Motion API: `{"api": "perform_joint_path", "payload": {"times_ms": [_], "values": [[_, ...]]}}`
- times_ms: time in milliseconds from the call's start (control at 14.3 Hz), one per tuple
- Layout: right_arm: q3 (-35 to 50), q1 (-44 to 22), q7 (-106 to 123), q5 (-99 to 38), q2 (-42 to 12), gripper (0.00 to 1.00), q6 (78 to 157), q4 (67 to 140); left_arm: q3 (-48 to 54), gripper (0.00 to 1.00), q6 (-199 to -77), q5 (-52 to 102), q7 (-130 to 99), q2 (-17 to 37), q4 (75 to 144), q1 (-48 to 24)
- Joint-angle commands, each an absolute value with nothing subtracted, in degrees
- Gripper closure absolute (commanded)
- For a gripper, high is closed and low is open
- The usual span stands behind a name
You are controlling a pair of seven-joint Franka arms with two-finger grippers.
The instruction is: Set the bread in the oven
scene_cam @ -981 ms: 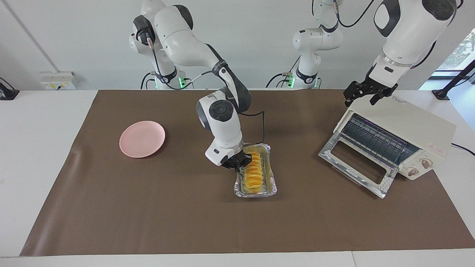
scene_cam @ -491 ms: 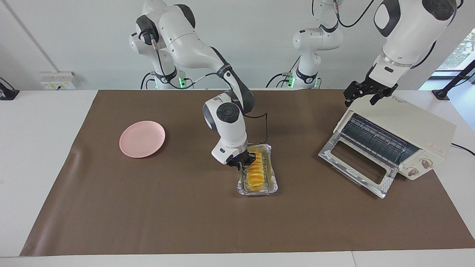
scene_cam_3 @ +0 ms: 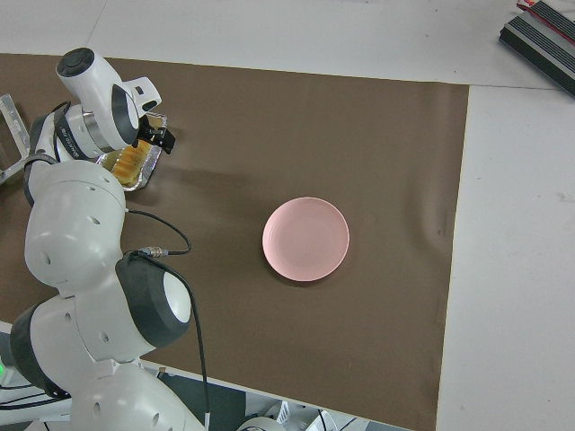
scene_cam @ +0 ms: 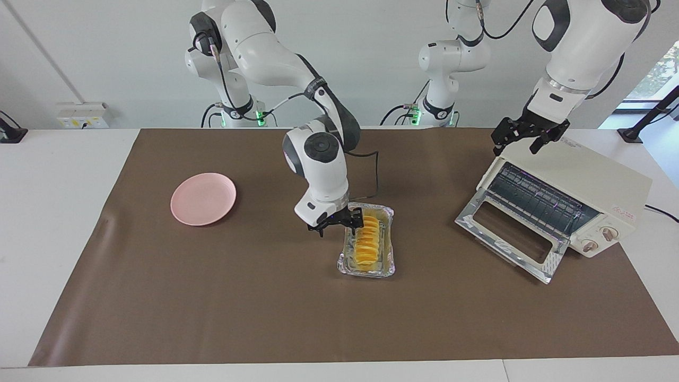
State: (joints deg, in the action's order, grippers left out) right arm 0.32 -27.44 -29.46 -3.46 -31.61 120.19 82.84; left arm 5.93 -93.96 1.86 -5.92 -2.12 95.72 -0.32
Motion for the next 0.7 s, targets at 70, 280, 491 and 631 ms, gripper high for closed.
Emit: {"api": "perform_joint_path", "payload": {"times_ms": [70, 280, 491, 631], "values": [[1.14, -20.85, -24.54, -2.9, -23.48, 0.0, 114.01, 84.11, 6.07, 0.0, -94.66, 2.2, -6.68, 2.26, 91.52, -4.37], [1.14, -15.49, -17.6, -2.9, -19.17, 0.0, 108.65, 84.81, 5.8, 0.0, -94.66, 2.11, -13.51, 11.73, 82.05, -11.65], [1.14, -9.86, -9.6, -2.9, -15.57, 0.0, 102.94, 84.81, 5.45, 0.0, -95.27, -0.78, -17.49, 23.7, 69.82, -19.66], [1.14, -5.38, -6.78, -2.9, -13.2, 0.0, 100.3, 84.81, 5.27, 0.0, -98.15, -0.79, -18.36, 28.97, 65.68, -21.96]]}}
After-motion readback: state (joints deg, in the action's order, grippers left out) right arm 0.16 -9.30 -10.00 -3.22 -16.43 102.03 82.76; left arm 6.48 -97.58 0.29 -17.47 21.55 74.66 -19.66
